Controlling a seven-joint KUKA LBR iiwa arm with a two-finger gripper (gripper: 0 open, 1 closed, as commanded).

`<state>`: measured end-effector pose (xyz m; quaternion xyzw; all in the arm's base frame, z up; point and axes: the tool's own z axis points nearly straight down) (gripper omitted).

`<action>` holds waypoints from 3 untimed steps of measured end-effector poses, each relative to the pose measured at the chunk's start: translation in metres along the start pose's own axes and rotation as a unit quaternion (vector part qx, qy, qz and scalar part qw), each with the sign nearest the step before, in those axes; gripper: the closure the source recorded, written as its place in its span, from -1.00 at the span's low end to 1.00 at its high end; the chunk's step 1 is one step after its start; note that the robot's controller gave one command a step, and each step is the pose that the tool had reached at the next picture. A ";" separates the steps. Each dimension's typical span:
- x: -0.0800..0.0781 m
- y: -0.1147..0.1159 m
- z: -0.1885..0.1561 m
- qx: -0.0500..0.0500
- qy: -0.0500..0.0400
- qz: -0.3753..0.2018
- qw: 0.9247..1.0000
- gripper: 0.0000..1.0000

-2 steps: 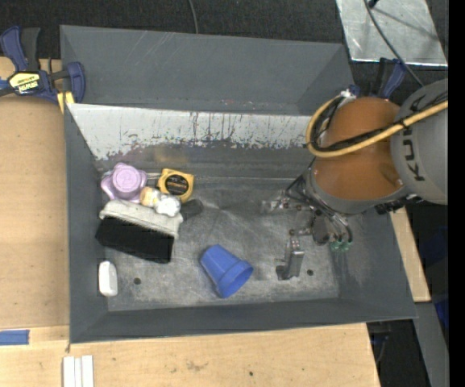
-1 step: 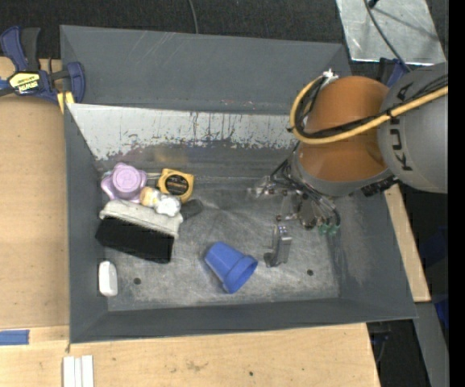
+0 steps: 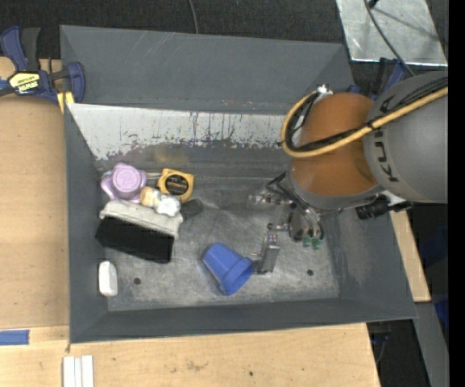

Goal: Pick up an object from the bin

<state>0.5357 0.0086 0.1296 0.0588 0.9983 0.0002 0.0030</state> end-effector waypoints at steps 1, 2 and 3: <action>0.043 0.036 0.020 0.000 0.003 -0.142 0.990 1.00; 0.042 0.036 0.020 0.000 0.002 -0.142 0.990 1.00; 0.016 0.048 -0.029 0.000 0.005 -0.133 0.991 1.00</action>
Offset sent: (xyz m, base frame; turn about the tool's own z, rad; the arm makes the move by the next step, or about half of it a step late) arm 0.0000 0.0000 0.0000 0.0000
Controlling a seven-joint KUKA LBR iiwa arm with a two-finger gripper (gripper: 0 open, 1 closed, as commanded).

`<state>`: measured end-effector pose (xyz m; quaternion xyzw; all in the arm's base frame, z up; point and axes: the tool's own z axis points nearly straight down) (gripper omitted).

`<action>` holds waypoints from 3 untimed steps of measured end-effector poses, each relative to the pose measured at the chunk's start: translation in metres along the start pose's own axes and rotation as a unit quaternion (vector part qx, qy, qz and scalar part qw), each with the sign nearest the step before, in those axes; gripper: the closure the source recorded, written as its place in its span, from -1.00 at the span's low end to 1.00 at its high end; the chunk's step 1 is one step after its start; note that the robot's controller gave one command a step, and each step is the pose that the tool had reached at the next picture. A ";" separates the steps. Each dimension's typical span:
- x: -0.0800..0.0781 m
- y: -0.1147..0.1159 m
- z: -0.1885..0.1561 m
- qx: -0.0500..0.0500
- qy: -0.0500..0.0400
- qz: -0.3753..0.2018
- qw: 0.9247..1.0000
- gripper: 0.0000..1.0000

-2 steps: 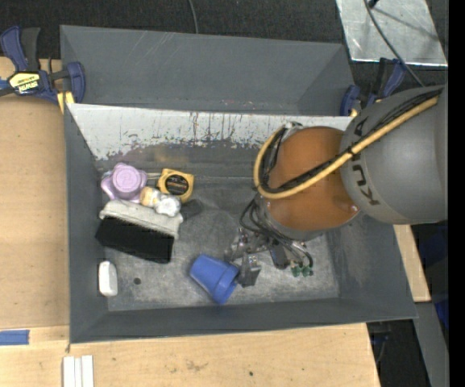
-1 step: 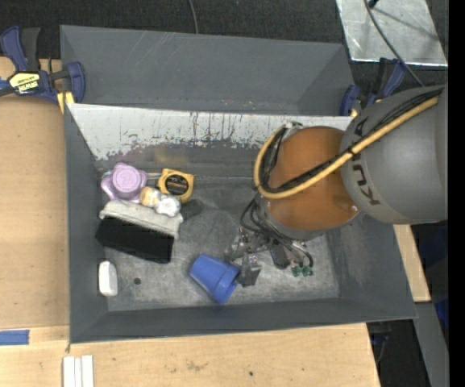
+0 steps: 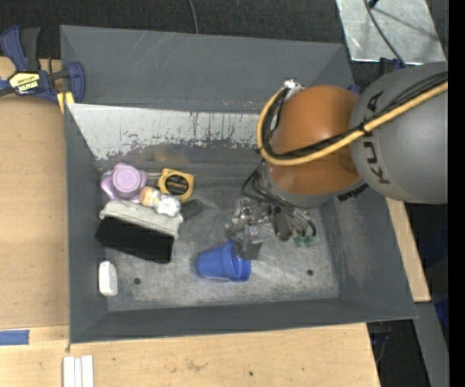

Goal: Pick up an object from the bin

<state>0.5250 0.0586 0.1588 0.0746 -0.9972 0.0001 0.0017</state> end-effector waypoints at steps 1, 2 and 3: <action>-0.035 0.029 -0.112 -0.001 -0.005 0.071 0.997 -1.00; -0.034 0.028 -0.110 0.000 -0.003 0.072 0.997 -1.00; -0.033 0.043 -0.067 0.000 -0.007 0.058 0.998 -1.00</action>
Offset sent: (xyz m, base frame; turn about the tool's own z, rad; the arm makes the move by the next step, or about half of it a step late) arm 0.0000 0.0000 0.0000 0.0000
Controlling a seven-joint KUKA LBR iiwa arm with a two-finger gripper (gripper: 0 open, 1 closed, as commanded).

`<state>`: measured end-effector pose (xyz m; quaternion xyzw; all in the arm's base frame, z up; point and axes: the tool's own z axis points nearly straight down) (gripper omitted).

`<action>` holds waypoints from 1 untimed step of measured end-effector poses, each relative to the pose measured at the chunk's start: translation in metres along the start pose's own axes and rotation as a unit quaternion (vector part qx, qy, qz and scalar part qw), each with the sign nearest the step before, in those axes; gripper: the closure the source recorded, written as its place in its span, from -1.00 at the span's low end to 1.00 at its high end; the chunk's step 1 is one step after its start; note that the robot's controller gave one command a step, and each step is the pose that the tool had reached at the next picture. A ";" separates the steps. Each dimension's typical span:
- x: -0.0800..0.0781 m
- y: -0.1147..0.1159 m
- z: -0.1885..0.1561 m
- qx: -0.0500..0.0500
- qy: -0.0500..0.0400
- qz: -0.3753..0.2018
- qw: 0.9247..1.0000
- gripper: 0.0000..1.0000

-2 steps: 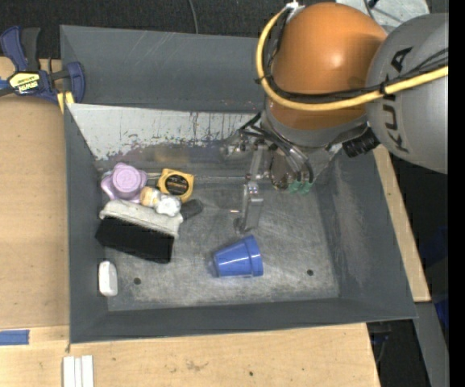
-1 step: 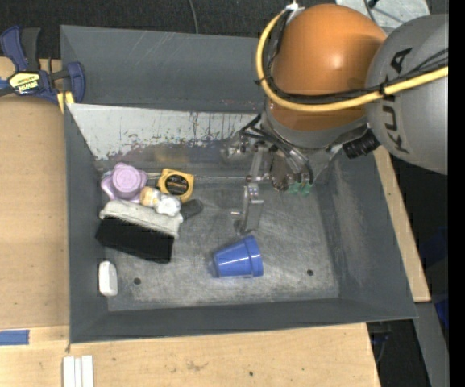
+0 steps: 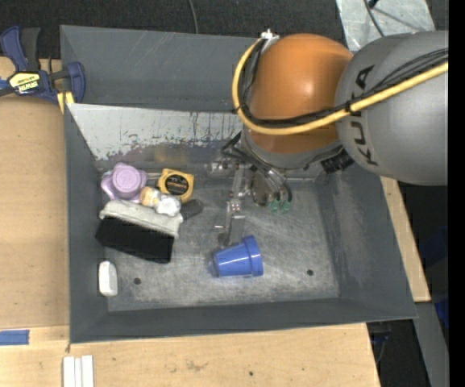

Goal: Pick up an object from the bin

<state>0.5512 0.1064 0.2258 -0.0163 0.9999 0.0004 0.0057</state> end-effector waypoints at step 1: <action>0.010 0.009 0.061 0.000 0.002 -0.039 0.999 -1.00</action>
Offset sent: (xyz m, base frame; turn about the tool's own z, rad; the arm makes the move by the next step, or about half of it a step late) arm 0.0084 -0.0096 -0.1558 -0.1775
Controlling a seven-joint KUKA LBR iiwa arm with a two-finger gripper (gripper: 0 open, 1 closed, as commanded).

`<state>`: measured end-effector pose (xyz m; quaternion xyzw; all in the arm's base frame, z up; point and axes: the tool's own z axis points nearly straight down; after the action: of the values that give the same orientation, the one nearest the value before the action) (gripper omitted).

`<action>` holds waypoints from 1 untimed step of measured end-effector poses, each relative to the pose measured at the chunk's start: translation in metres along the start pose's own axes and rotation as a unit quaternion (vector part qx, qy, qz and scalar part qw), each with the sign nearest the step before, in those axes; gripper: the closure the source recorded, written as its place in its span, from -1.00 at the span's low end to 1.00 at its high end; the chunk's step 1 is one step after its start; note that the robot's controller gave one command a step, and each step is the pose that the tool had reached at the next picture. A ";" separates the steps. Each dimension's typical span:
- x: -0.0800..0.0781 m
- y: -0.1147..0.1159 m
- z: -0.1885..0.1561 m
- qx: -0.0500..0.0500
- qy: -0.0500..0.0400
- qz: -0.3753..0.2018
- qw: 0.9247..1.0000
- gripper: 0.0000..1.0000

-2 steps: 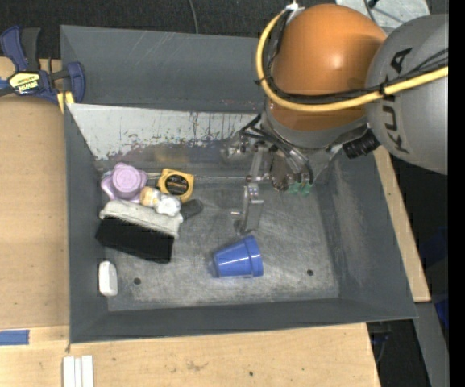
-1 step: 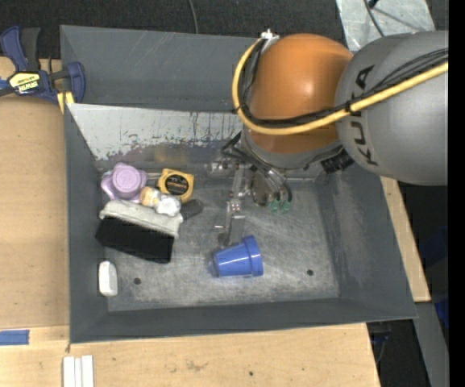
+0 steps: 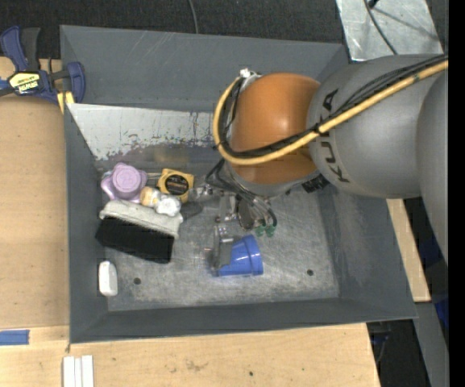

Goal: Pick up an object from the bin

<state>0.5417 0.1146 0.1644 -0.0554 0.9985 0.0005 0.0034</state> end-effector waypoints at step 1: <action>-0.009 -0.010 0.059 0.000 0.000 -0.034 0.999 -1.00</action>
Offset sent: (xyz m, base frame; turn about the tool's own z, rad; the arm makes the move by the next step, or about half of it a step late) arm 0.0066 0.0260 -0.0785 -0.1786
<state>0.5521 0.1057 0.1052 -0.0897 0.9960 0.0005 0.0039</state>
